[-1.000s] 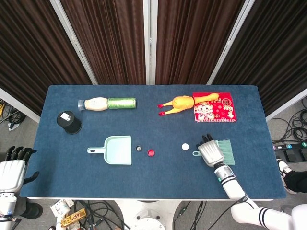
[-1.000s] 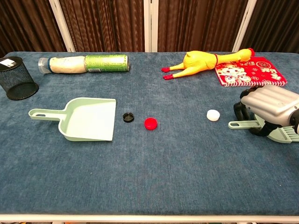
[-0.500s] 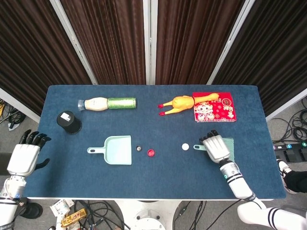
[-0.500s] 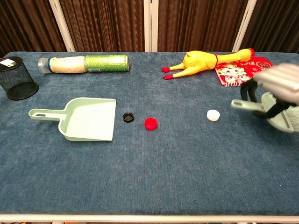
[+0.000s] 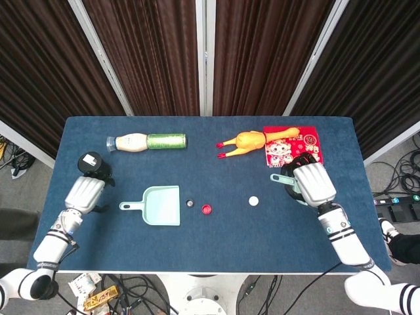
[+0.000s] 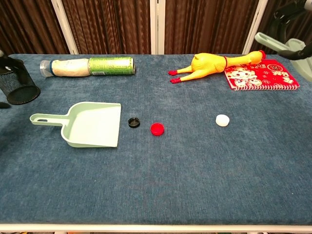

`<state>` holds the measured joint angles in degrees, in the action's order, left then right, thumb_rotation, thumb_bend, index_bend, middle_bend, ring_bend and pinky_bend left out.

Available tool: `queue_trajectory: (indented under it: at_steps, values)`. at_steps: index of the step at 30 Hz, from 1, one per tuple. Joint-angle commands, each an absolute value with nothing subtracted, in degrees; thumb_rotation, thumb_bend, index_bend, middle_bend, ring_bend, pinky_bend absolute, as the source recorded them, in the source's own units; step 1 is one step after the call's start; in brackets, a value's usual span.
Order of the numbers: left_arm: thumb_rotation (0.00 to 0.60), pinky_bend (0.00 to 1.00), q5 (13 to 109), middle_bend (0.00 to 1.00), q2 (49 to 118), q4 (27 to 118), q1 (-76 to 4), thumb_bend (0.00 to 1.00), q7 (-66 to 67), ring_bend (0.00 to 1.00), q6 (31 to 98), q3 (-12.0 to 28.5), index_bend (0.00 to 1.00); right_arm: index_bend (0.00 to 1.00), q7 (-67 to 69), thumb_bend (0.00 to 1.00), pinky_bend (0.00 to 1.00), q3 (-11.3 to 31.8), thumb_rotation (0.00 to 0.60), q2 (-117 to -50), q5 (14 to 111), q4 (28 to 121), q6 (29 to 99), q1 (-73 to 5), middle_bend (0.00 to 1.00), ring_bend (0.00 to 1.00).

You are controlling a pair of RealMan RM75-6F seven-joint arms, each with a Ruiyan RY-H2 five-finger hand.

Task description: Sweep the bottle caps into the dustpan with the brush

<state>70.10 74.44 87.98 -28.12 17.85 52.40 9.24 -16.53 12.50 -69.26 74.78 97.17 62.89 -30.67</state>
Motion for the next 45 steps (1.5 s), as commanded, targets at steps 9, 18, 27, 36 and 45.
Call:
queue_trajectory:
  at_steps: [9, 18, 27, 36, 45]
  values:
    - [0.600, 0.25, 64.93, 0.38, 80.03, 89.06, -31.38, 0.21, 23.06, 0.26, 51.47, 7.42, 0.38, 0.71, -13.68, 0.43, 0.21, 10.69, 0.600, -70.20, 74.29, 95.87, 61.91, -30.59, 0.65, 0.29]
    - [0.600, 0.26, 58.25, 0.38, 83.64, 88.98, -33.04, 0.22, 31.13, 0.26, 53.91, 6.34, 0.39, 0.71, -11.03, 0.43, 0.21, 9.68, 0.600, -71.01, 75.05, 94.51, 62.45, -30.12, 0.65, 0.29]
    - [0.600, 0.28, 53.60, 0.42, 86.51, 87.33, -34.59, 0.25, 35.55, 0.29, 55.78, 5.79, 0.44, 0.71, -9.25, 0.43, 0.21, 8.99, 0.600, -71.35, 75.37, 92.99, 62.56, -29.78, 0.65, 0.29]
    - [0.600, 0.32, 52.86, 0.46, 87.47, 86.75, -35.33, 0.29, 34.98, 0.33, 56.62, 5.62, 0.48, 0.71, -8.35, 0.43, 0.21, 8.70, 0.600, -71.90, 75.43, 91.82, 62.15, -29.97, 0.65, 0.29]
    - [0.600, 0.32, 52.99, 0.49, 86.98, 86.36, -36.60, 0.36, 34.62, 0.35, 55.31, 5.03, 0.52, 0.71, -4.85, 0.45, 0.20, 7.96, 0.600, -75.36, 76.24, 88.41, 60.58, -30.71, 0.65, 0.29]
